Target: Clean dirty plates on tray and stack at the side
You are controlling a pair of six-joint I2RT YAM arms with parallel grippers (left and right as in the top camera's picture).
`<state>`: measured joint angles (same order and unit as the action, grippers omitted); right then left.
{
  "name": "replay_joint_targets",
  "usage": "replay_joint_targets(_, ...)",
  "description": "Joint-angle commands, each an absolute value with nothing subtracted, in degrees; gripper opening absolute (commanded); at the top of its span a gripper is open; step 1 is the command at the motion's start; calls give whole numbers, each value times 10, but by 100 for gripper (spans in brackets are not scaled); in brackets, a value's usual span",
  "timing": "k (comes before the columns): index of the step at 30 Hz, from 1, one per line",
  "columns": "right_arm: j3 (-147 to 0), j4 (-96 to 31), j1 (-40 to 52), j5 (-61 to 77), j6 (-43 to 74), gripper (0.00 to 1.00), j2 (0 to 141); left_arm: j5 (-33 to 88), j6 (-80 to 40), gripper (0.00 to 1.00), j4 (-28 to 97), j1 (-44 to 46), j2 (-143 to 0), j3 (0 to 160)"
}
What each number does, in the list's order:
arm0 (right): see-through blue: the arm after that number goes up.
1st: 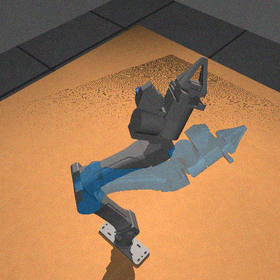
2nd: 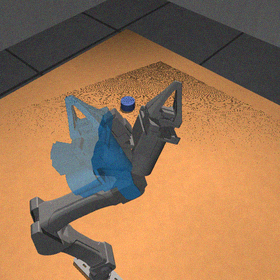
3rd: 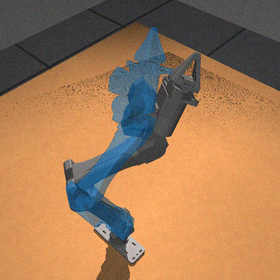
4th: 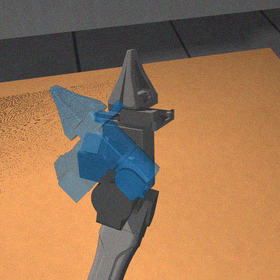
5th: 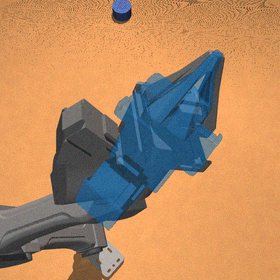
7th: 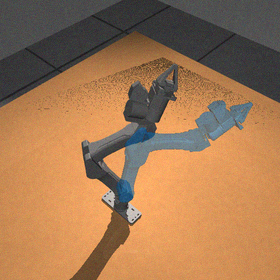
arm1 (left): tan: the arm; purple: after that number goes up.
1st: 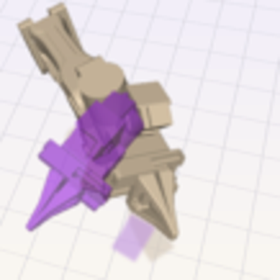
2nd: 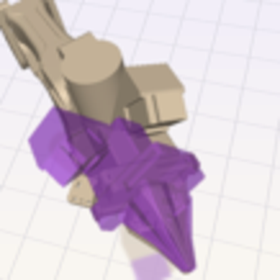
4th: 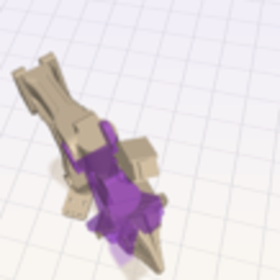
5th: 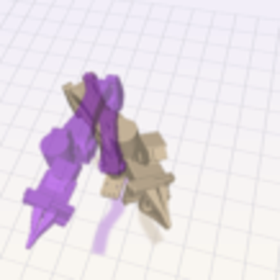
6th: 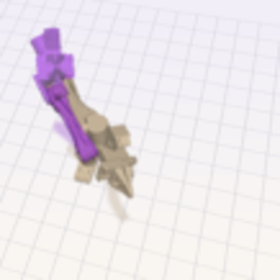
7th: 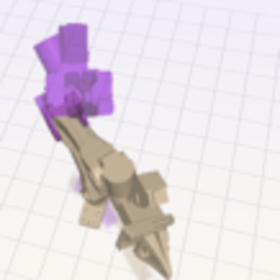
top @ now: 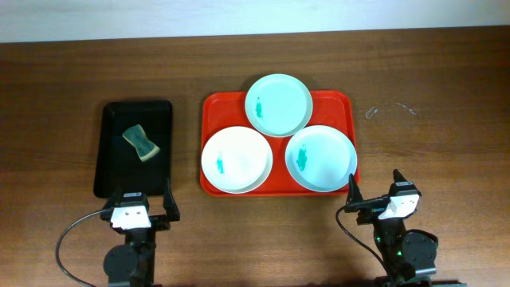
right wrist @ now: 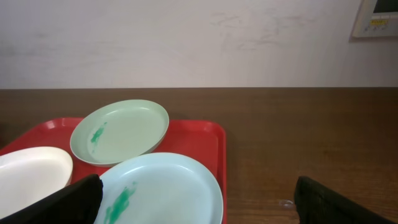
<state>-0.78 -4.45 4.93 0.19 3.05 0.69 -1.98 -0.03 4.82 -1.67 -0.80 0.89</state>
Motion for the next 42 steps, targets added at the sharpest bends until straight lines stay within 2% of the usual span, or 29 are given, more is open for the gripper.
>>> replay_joint_targets(1, -3, -46, 52, -3, 32, 98, 4, -24, -6, 99, 47, -15, -4, 5)
replay_joint_targets(40, -3, -46, 52, -3, 32, 98, 4, -24, -6, 99, 47, -15, -4, 5)
replay_joint_targets(42, -3, -46, 52, -3, 32, 99, 4, 32, -29, 99, 36, -15, -4, 5)
